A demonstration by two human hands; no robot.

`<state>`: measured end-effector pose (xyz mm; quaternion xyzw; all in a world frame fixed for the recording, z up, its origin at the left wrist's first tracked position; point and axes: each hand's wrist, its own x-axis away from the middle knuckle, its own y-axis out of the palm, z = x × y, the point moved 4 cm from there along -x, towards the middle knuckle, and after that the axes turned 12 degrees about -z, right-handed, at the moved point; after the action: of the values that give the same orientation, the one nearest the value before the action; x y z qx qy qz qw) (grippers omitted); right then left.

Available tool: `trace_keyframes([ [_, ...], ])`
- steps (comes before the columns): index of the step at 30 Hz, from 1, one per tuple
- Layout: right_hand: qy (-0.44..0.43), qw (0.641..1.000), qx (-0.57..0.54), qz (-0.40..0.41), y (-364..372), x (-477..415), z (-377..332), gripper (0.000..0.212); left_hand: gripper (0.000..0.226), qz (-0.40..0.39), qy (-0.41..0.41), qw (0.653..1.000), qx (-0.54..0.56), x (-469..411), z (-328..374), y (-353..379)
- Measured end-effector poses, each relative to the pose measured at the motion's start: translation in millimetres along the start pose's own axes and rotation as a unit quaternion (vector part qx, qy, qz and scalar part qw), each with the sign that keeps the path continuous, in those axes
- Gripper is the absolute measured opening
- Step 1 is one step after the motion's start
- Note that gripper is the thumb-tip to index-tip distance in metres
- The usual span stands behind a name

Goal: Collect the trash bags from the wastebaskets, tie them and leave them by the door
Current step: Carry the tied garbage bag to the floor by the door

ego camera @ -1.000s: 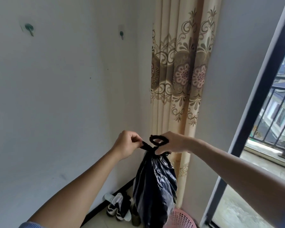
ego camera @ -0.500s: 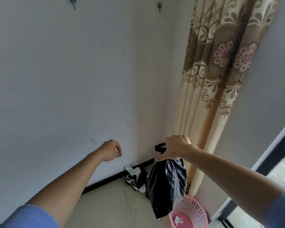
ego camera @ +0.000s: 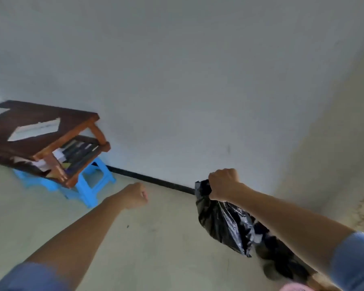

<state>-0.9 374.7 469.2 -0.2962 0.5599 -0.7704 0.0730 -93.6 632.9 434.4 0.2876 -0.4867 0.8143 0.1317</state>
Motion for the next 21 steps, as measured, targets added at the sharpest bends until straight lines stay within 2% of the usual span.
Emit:
trace_keyframes([
  [6, -0.102, 0.988, 0.073, 0.09, -72.6, -63.2, -168.2, 0.022, 0.003, 0.072, -0.079, 0.993, 0.051, 69.0, -155.5, -52.5],
  [10, -0.181, 0.965, 0.114, 0.154, -127.2, -88.0, -291.3, 0.033, 0.02, 0.132, -0.142, 0.979, 0.056, 124.2, -256.6, -84.6],
  [15, -0.29, 0.937, 0.101, 0.164, -171.4, -109.4, -445.9, 0.04, 0.024, 0.185, -0.264, 0.945, 0.045, 194.5, -378.7, -95.5],
  [18, -0.37, 0.908, 0.087, 0.176, -194.0, -119.6, -539.3, 0.039, 0.022, 0.214, -0.322, 0.922, 0.032, 230.4, -444.7, -94.5],
  [21, -0.443, 0.86, 0.14, 0.212, -208.5, -132.7, -637.0, 0.038, 0.025, 0.231, -0.385, 0.893, 0.012, 257.6, -509.9, -95.8],
])
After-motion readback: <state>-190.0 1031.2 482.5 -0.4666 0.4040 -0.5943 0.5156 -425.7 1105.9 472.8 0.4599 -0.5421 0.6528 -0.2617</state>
